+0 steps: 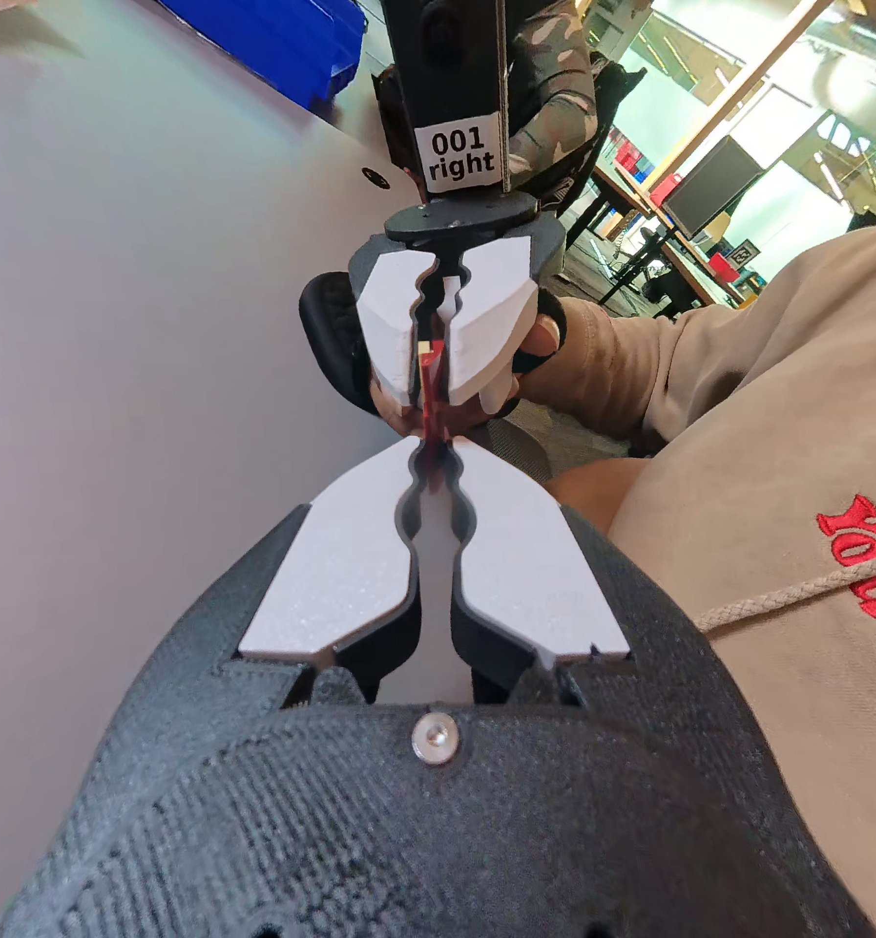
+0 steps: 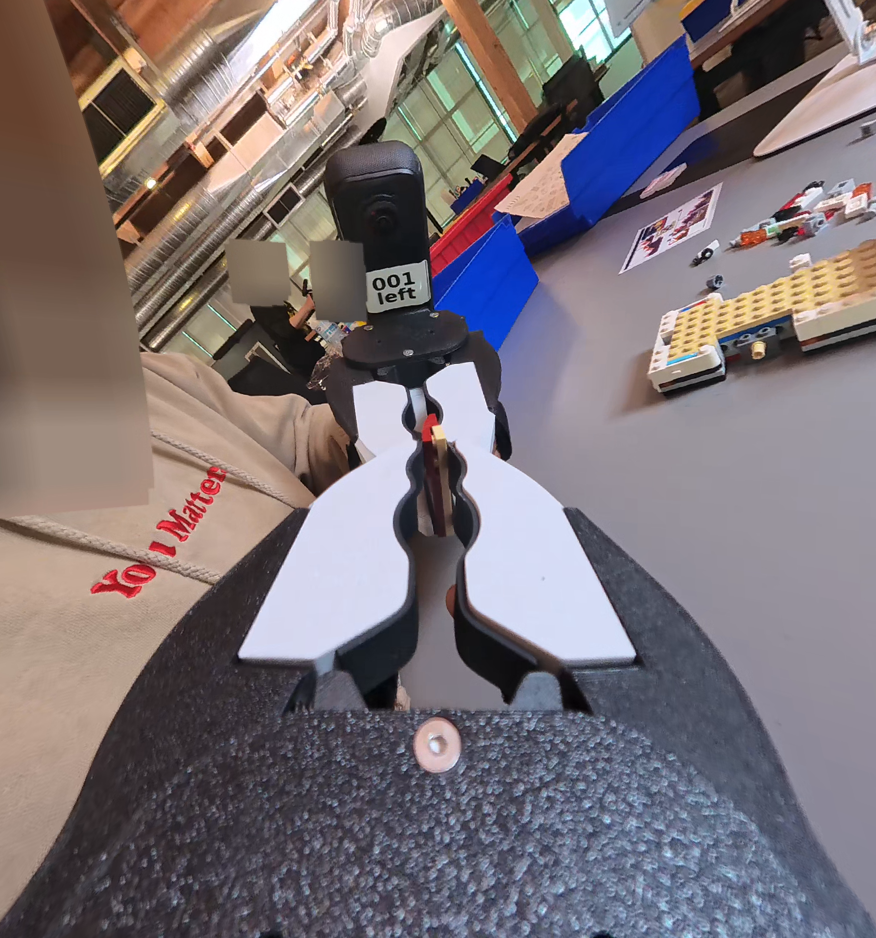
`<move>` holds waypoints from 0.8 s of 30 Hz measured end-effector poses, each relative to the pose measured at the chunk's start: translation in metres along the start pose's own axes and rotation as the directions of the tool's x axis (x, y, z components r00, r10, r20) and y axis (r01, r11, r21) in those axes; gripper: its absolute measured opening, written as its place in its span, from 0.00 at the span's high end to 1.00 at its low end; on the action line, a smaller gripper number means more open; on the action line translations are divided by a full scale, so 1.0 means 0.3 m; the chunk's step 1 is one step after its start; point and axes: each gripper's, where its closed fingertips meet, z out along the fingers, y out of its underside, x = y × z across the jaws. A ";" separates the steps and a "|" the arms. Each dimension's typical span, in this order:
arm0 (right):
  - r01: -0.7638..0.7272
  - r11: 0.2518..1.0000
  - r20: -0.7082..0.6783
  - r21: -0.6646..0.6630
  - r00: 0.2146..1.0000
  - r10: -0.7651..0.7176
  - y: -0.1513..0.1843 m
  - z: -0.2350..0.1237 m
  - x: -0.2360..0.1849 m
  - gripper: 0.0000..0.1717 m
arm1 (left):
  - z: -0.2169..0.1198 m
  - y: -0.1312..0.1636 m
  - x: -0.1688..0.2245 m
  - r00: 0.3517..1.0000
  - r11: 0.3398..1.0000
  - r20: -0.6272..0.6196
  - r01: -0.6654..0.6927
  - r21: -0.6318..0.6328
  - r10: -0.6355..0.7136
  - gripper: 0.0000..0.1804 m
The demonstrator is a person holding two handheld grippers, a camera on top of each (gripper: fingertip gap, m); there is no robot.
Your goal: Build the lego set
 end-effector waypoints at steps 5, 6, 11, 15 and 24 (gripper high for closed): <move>0.033 0.999 0.034 0.003 0.999 -0.033 0.004 0.002 -0.024 0.95 | -0.004 0.004 0.020 0.998 0.998 -0.029 -0.060 -0.012 0.059 0.96; 0.058 0.998 0.035 0.013 0.998 -0.059 0.004 0.003 -0.029 0.95 | -0.005 0.004 0.023 0.997 0.998 -0.037 -0.065 -0.013 0.064 0.96; 0.156 0.986 0.008 0.051 0.988 -0.157 -0.001 0.010 -0.044 0.96 | -0.015 -0.001 0.037 0.993 0.995 -0.057 -0.102 -0.006 0.102 0.96; 0.201 0.978 -0.007 0.058 0.979 -0.201 -0.003 0.016 -0.053 0.96 | -0.023 -0.003 0.040 0.989 0.991 -0.063 -0.136 0.002 0.136 0.96; 0.204 0.977 0.026 0.058 0.978 -0.206 0.003 0.031 -0.073 0.96 | -0.044 -0.033 0.055 0.975 0.975 -0.057 -0.212 0.064 0.216 0.96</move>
